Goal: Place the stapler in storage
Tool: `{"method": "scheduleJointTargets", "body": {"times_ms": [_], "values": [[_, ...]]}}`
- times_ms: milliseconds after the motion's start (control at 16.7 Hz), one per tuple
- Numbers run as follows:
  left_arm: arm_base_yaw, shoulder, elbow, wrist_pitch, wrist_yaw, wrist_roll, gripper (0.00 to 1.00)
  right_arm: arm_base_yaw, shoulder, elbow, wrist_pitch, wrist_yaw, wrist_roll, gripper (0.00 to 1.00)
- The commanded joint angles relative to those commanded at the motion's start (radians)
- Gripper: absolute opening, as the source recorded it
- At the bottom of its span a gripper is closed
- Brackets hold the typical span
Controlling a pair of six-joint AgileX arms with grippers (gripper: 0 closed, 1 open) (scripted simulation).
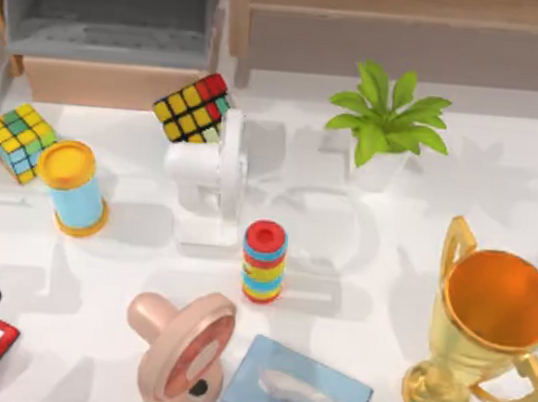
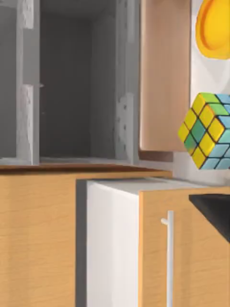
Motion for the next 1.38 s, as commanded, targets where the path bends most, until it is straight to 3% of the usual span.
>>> {"method": "scheduleJointTargets", "body": {"times_ms": [420, 1380], "values": [[-0.004, 0.151, 0.083, -0.108, -0.001, 0.038, 1.00, 0.000, 0.000, 0.000, 0.000, 0.000, 0.000, 1.00], [-0.036, 1.237, 0.680, -0.877, -0.003, 0.312, 1.00, 0.000, 0.000, 0.000, 0.000, 0.000, 0.000, 1.00]]}}
